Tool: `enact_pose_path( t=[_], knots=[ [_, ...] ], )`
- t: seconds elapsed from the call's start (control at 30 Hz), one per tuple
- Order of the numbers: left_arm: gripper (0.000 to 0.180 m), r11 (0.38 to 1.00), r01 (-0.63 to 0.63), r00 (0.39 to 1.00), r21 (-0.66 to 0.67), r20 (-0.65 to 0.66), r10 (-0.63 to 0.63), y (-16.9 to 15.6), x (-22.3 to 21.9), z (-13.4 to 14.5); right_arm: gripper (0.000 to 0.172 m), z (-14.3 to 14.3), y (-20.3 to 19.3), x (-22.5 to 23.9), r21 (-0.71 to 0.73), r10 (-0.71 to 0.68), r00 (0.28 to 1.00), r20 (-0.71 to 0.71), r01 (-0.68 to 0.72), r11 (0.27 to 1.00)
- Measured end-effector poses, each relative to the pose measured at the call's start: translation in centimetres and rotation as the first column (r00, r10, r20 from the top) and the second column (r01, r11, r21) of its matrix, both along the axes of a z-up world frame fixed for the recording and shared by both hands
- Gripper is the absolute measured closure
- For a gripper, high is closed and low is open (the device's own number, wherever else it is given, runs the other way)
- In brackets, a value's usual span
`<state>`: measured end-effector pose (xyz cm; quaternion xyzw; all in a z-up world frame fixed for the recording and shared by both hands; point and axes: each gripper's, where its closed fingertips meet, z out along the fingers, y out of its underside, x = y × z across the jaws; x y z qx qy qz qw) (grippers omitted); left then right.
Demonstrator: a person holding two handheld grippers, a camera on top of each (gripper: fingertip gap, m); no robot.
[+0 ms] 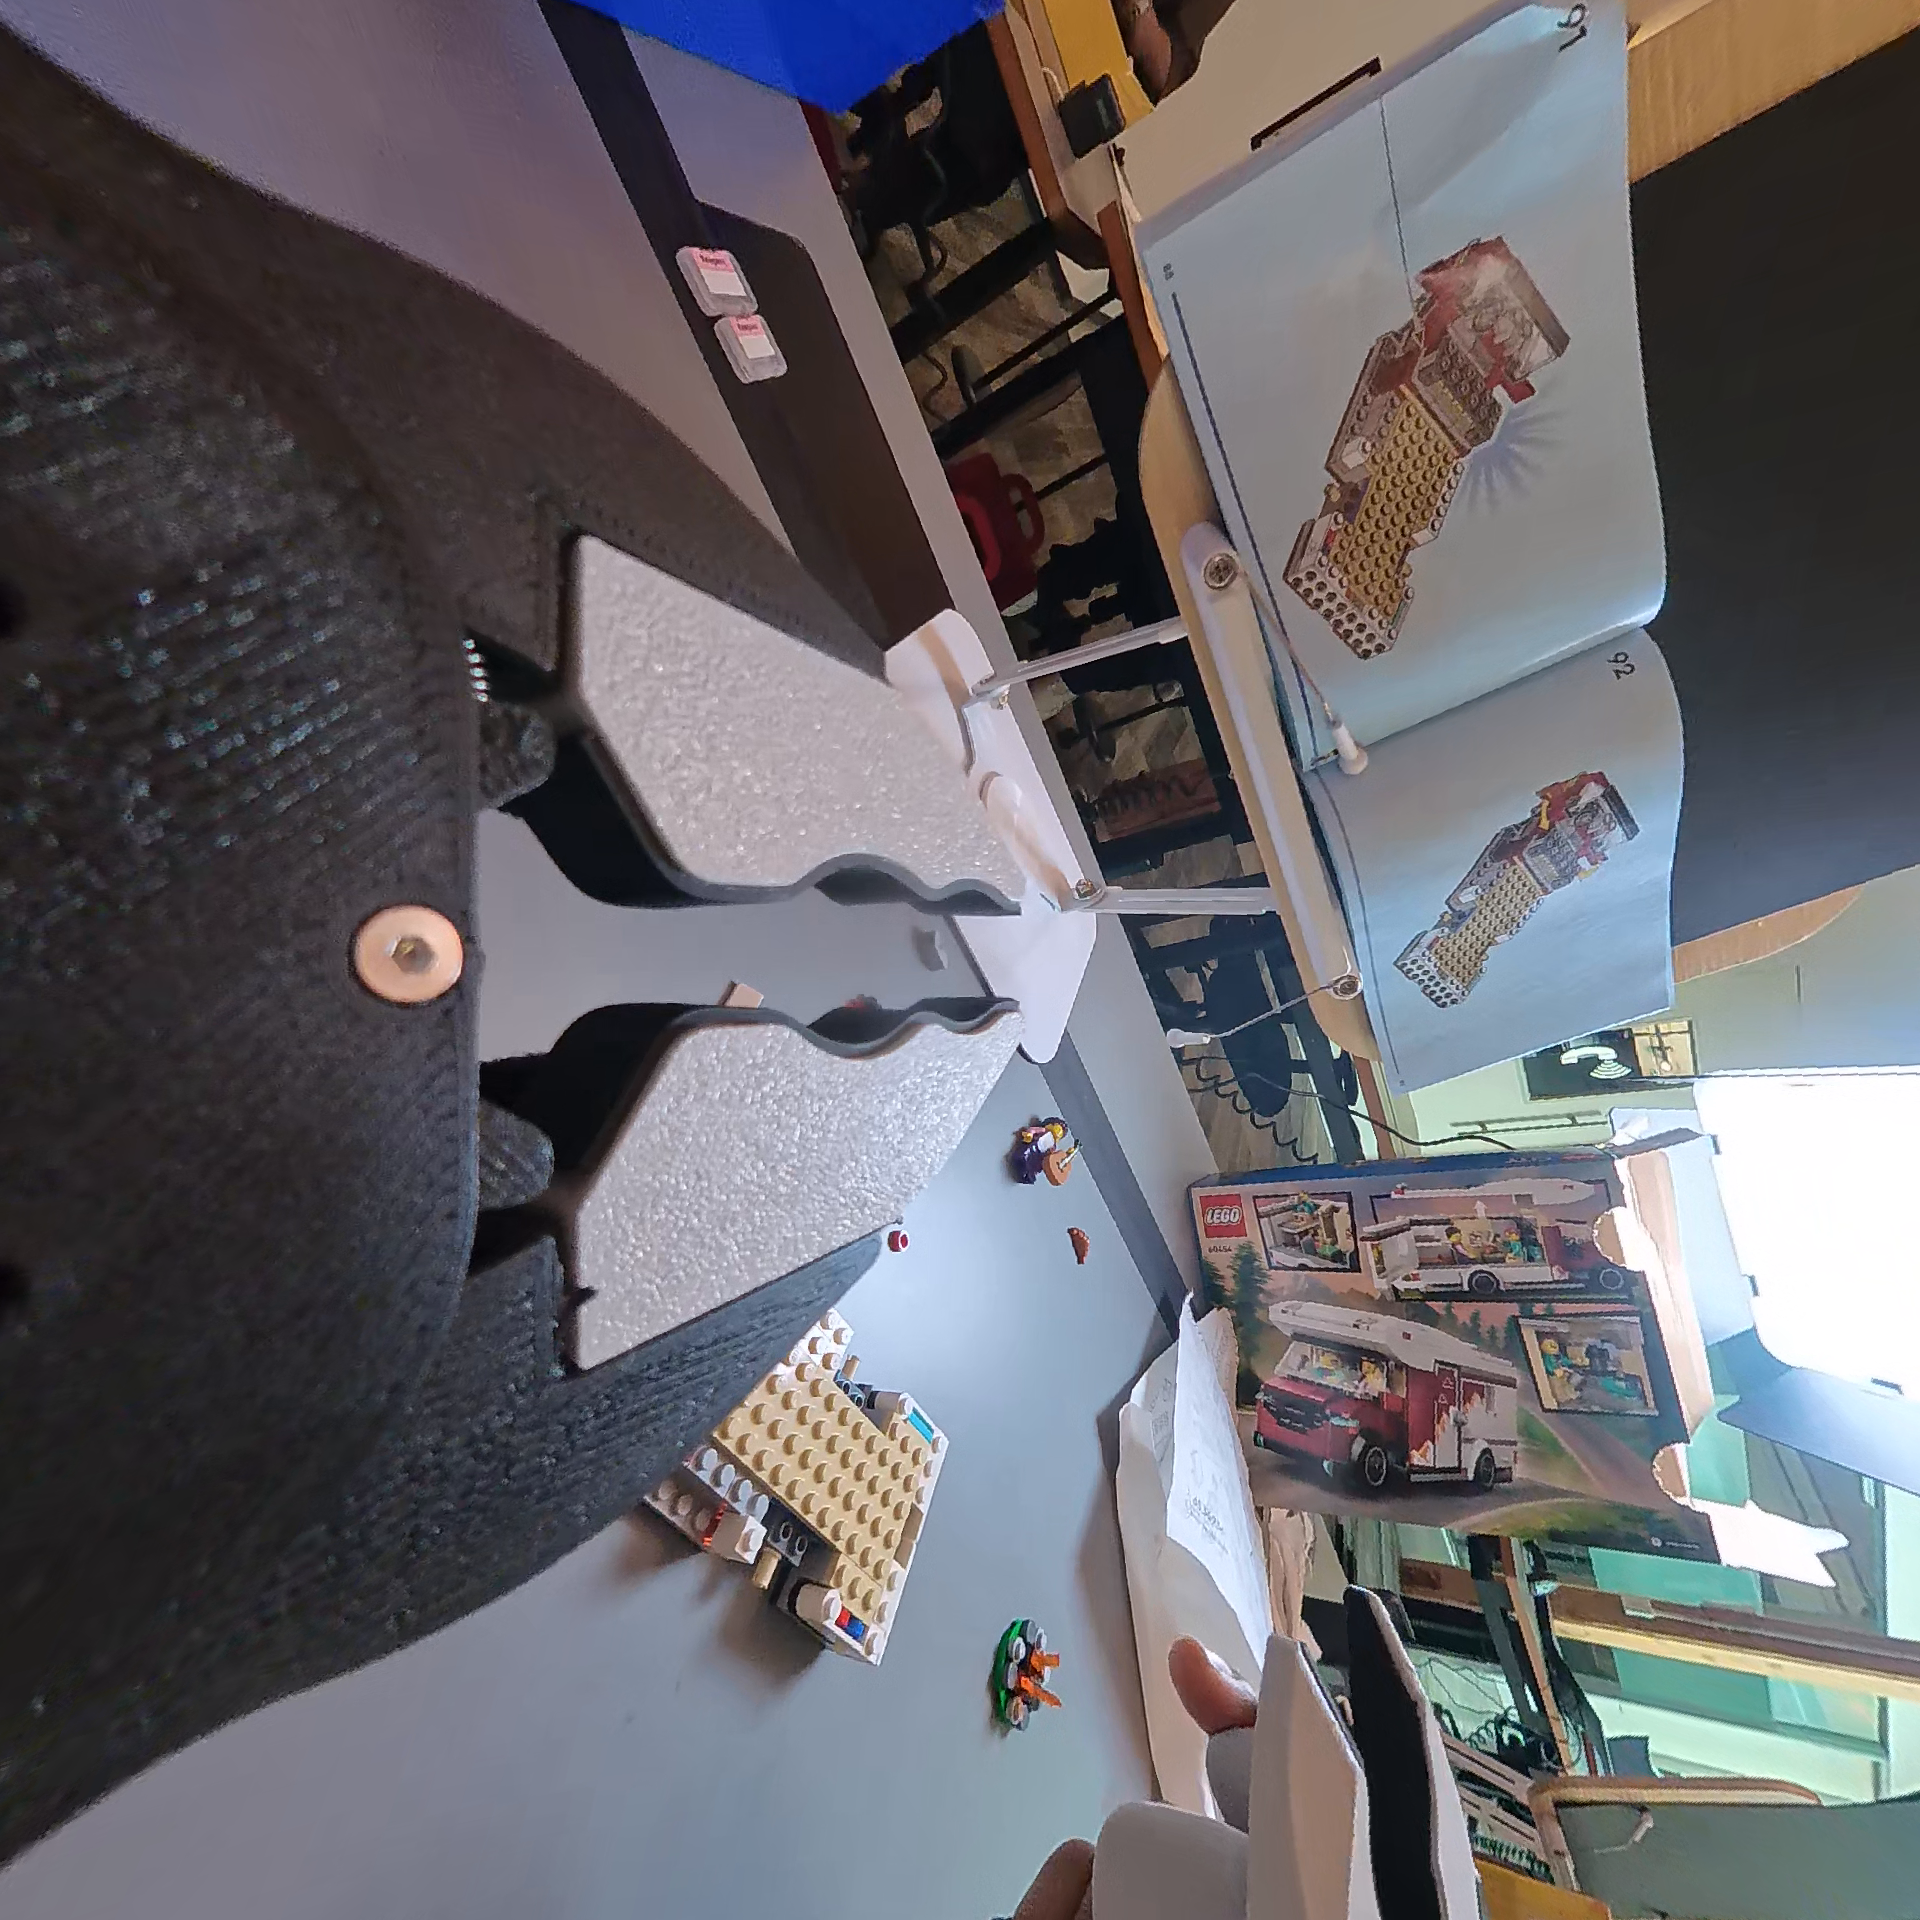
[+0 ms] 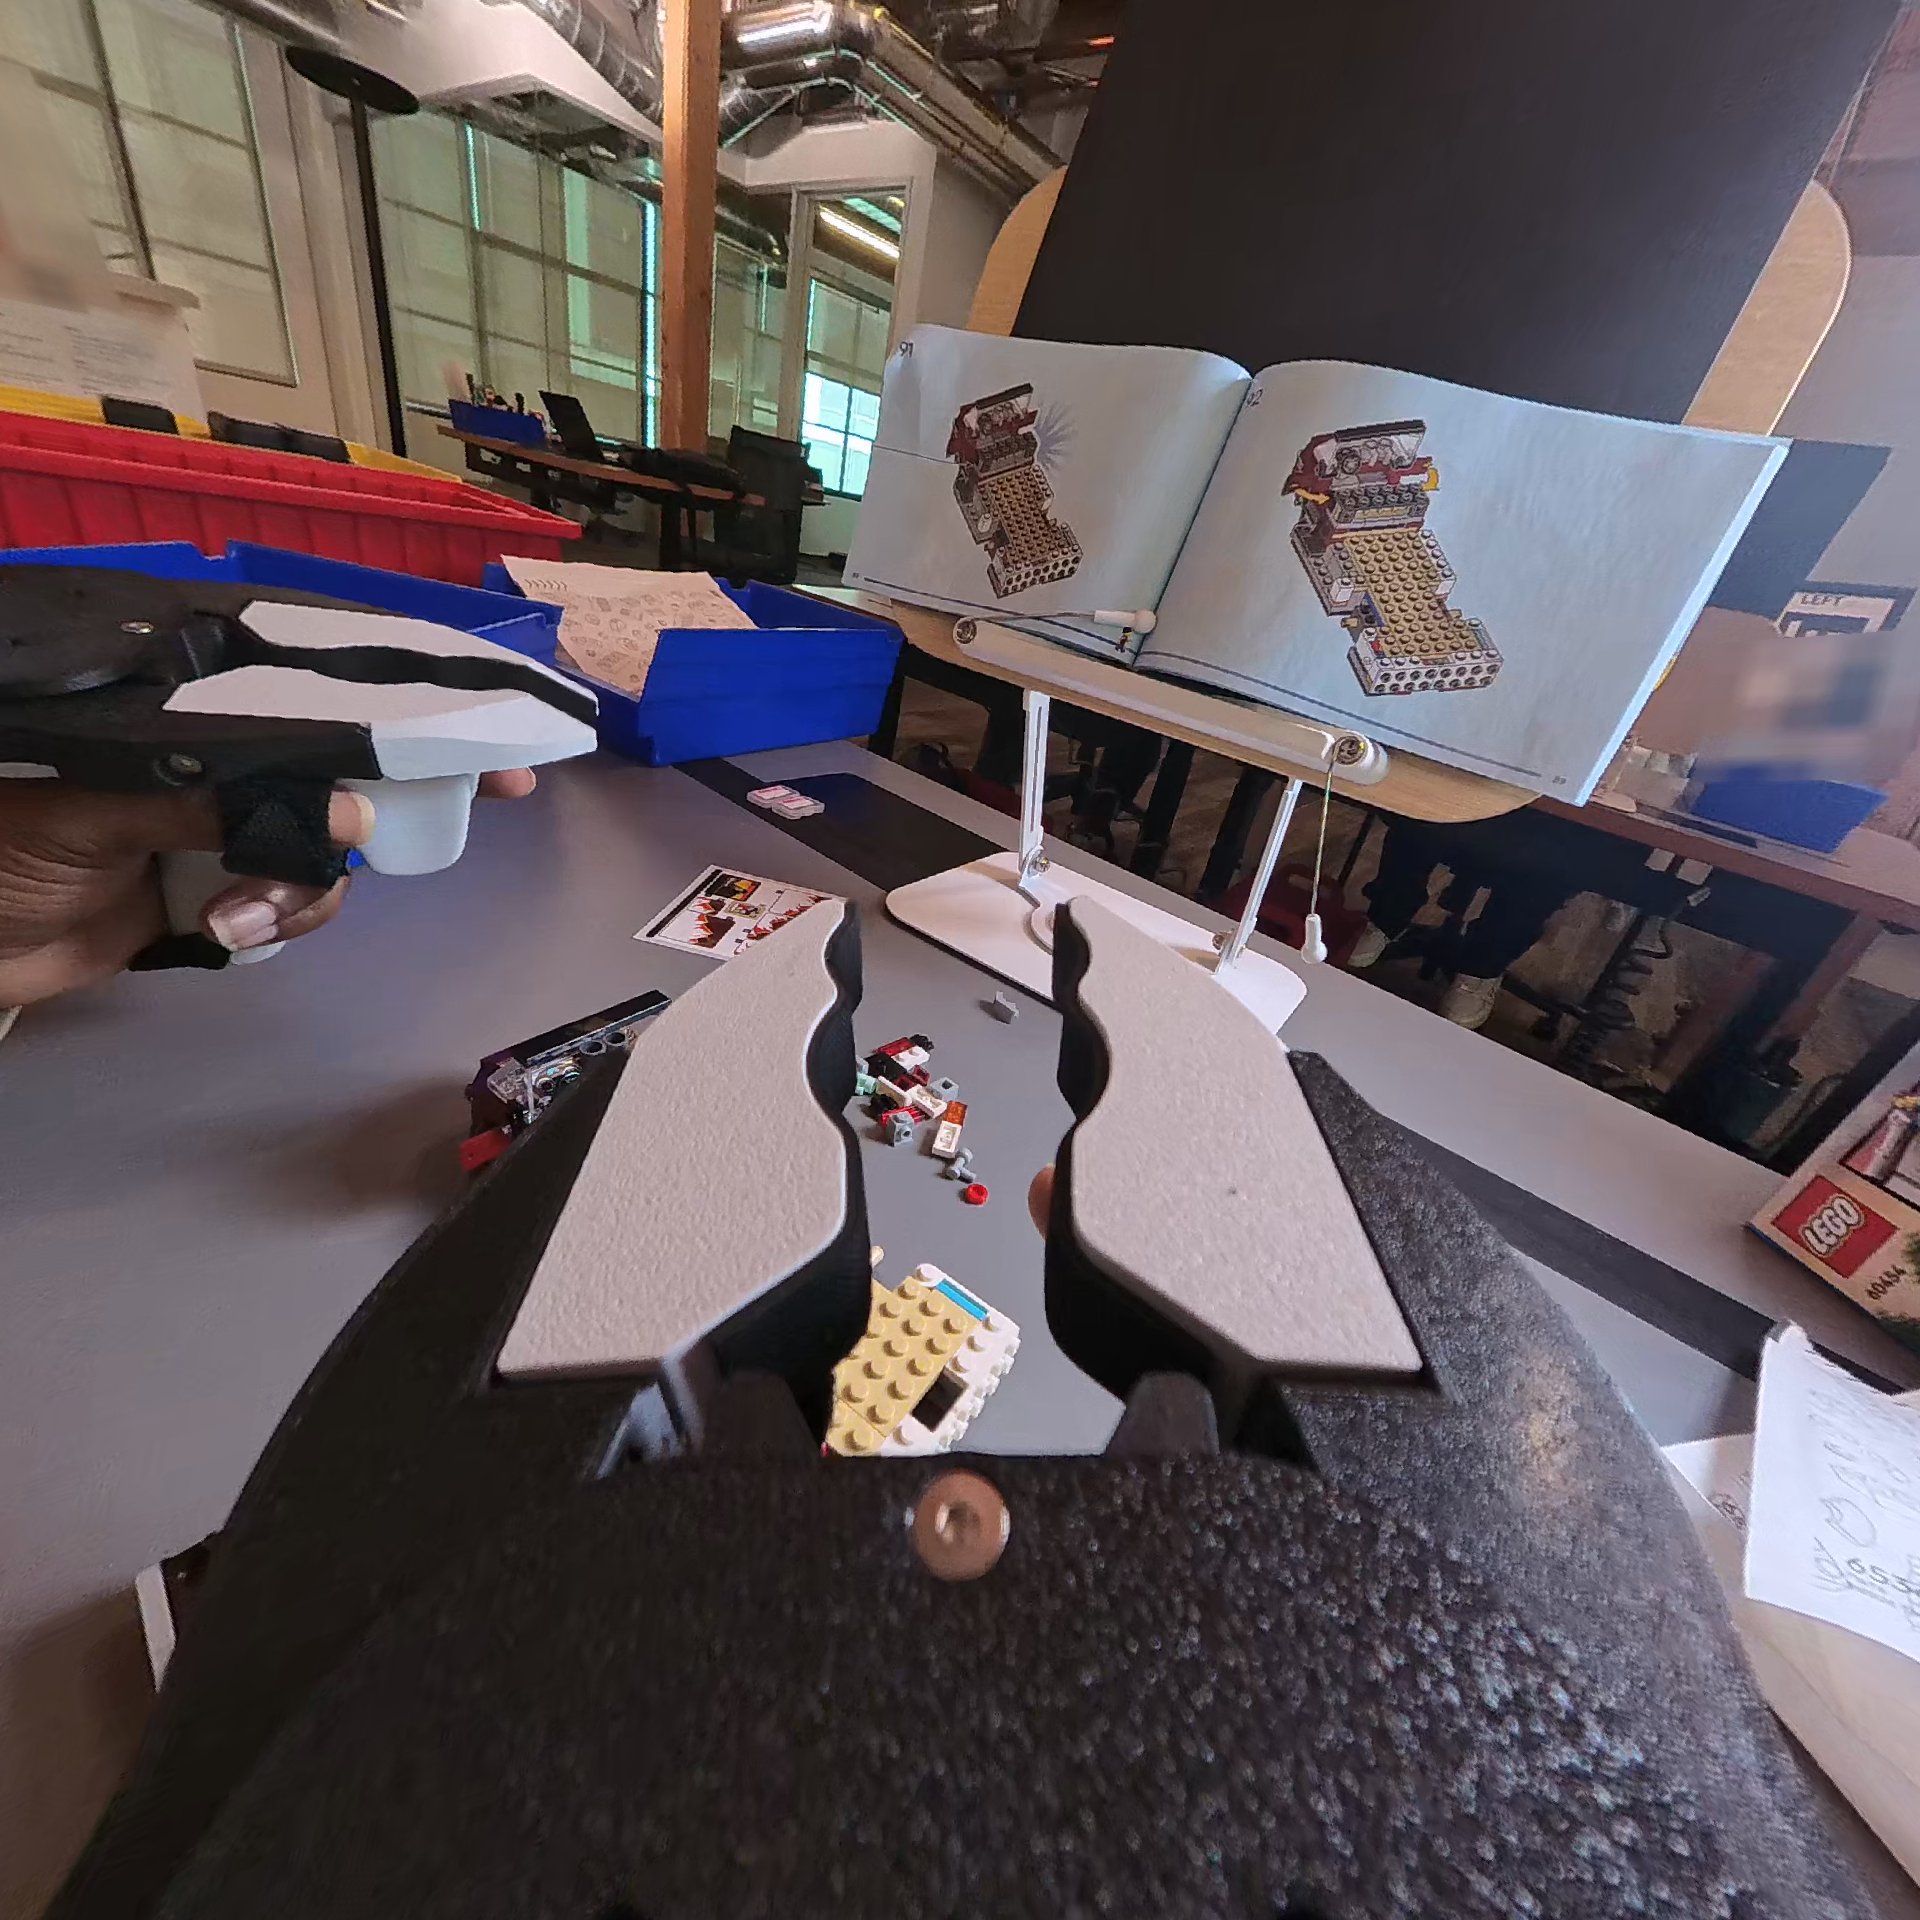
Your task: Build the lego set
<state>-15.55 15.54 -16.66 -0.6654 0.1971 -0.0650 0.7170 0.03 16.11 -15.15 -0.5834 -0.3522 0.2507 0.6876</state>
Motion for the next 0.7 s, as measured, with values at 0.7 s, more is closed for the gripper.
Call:
enact_pose_path(
  t=[0.7],
  knots=[
    [0.167, 1.000, -0.005, 1.000, -0.003, 0.003, 0.005, 0.07, -0.14, 0.04, 0.136, -0.59, -0.28, -0.56, -0.013, 0.029, 0.999, 0.031, -0.028, 1.000]
  ],
)
